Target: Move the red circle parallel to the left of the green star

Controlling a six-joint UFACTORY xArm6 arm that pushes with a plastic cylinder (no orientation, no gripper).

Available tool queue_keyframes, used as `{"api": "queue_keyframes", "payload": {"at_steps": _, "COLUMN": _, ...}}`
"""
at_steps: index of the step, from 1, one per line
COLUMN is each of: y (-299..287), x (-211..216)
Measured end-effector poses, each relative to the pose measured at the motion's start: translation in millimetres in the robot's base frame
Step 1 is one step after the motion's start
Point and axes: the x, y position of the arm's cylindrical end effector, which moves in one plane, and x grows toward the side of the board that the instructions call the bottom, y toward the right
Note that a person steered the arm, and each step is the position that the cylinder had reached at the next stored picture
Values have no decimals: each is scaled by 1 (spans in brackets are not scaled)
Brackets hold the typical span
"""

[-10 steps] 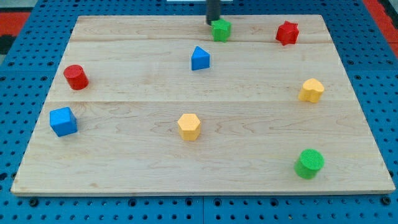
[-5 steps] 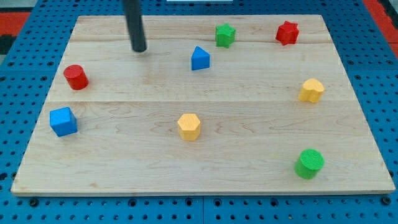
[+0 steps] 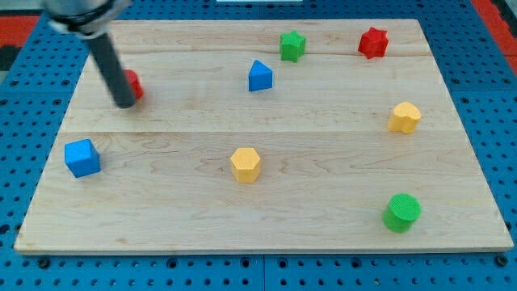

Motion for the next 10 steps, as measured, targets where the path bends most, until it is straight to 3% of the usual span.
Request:
{"api": "queue_keyframes", "payload": {"at_steps": 1, "y": -40, "x": -14}}
{"api": "queue_keyframes", "payload": {"at_steps": 2, "y": -93, "x": 4}}
{"api": "queue_keyframes", "payload": {"at_steps": 3, "y": -60, "x": -26}}
{"api": "queue_keyframes", "payload": {"at_steps": 4, "y": 23, "x": -57}}
{"api": "queue_keyframes", "payload": {"at_steps": 5, "y": 6, "x": -68}}
{"api": "queue_keyframes", "payload": {"at_steps": 7, "y": 92, "x": -107}}
{"api": "queue_keyframes", "payload": {"at_steps": 8, "y": 80, "x": -60}}
{"api": "queue_keyframes", "payload": {"at_steps": 9, "y": 94, "x": -69}}
{"api": "queue_keyframes", "payload": {"at_steps": 10, "y": 154, "x": -130}}
